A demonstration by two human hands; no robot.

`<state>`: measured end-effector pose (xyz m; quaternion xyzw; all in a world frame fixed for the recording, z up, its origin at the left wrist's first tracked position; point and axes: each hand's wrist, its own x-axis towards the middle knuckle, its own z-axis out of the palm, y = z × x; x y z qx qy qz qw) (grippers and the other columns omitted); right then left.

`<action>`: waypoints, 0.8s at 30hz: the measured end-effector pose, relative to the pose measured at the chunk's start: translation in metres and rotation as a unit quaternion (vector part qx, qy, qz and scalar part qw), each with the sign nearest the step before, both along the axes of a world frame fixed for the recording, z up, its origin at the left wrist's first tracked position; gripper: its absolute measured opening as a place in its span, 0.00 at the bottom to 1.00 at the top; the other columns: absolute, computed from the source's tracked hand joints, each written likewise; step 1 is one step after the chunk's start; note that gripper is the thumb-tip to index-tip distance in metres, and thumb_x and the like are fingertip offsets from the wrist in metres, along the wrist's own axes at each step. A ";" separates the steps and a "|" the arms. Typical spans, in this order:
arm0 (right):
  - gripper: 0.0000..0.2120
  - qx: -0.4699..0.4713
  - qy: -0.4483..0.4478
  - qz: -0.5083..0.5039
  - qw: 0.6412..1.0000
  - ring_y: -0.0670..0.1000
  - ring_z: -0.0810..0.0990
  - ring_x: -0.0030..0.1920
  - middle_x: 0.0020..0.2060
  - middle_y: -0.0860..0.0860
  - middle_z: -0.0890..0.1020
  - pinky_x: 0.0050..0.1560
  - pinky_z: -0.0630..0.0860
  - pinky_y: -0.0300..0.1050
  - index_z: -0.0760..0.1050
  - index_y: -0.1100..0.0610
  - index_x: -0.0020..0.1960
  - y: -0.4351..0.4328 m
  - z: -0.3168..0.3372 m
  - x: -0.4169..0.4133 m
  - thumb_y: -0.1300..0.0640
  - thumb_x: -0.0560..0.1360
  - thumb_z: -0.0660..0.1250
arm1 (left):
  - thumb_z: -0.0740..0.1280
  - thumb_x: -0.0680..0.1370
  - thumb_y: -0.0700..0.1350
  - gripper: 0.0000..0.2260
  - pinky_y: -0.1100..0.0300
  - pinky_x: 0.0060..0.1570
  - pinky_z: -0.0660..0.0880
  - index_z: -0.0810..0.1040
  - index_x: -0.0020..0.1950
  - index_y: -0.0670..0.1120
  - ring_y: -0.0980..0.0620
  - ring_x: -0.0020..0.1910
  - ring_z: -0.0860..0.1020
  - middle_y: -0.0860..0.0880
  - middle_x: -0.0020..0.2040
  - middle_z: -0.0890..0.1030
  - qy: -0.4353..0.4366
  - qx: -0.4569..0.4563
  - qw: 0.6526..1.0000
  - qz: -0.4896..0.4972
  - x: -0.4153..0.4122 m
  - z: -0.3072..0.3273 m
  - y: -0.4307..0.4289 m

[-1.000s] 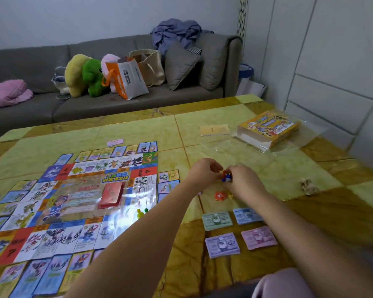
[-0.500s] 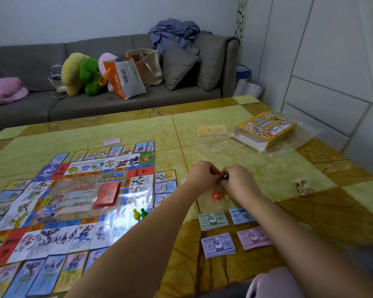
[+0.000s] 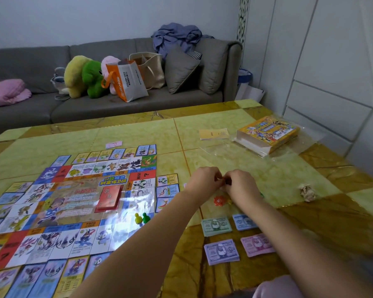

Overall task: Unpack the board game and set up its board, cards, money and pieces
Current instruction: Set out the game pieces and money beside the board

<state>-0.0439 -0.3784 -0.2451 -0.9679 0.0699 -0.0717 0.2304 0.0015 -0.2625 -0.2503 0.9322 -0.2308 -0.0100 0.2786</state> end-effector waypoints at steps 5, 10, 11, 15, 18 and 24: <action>0.09 0.031 -0.013 0.012 0.999 0.50 0.80 0.45 0.46 0.52 0.84 0.41 0.70 0.39 0.82 0.56 0.52 0.000 -0.001 -0.001 0.57 0.73 0.71 | 0.64 0.79 0.47 0.11 0.51 0.47 0.77 0.81 0.51 0.40 0.45 0.45 0.80 0.43 0.46 0.83 -0.014 0.034 0.999 -0.011 0.002 0.002 0.004; 0.06 0.095 -0.075 -0.001 0.993 0.48 0.78 0.42 0.42 0.49 0.81 0.37 0.68 0.34 0.81 0.57 0.48 0.006 0.006 -0.005 0.59 0.72 0.71 | 0.64 0.78 0.45 0.10 0.53 0.46 0.77 0.81 0.51 0.40 0.46 0.45 0.80 0.44 0.46 0.83 -0.053 0.003 0.999 0.006 -0.002 0.017 0.018; 0.05 0.120 -0.084 -0.002 0.989 0.47 0.78 0.42 0.40 0.48 0.80 0.36 0.67 0.30 0.80 0.57 0.48 0.008 0.008 -0.007 0.59 0.72 0.72 | 0.65 0.78 0.45 0.10 0.52 0.46 0.77 0.81 0.50 0.39 0.47 0.45 0.80 0.44 0.46 0.83 -0.059 -0.013 0.998 0.014 -0.003 0.022 0.023; 0.06 0.158 -0.113 0.012 0.981 0.45 0.77 0.40 0.38 0.47 0.79 0.34 0.68 0.25 0.77 0.56 0.46 0.020 0.024 -0.019 0.61 0.71 0.73 | 0.68 0.76 0.44 0.07 0.53 0.46 0.78 0.81 0.47 0.40 0.49 0.43 0.80 0.46 0.42 0.83 -0.055 -0.086 0.994 0.046 -0.018 0.045 0.051; 0.07 0.174 -0.143 0.050 0.973 0.44 0.77 0.40 0.39 0.45 0.79 0.37 0.68 0.24 0.79 0.55 0.50 0.036 0.037 -0.032 0.61 0.73 0.71 | 0.71 0.75 0.44 0.04 0.64 0.42 0.78 0.81 0.46 0.43 0.54 0.40 0.81 0.49 0.41 0.83 -0.045 -0.130 0.989 0.062 -0.042 0.061 0.080; 0.07 0.217 -0.137 0.119 0.959 0.45 0.80 0.43 0.42 0.48 0.82 0.42 0.71 0.26 0.81 0.57 0.53 0.081 0.044 -0.059 0.61 0.76 0.67 | 0.74 0.72 0.44 0.03 0.73 0.33 0.73 0.81 0.41 0.48 0.65 0.32 0.78 0.57 0.34 0.81 -0.021 -0.128 0.988 0.083 -0.088 0.074 0.147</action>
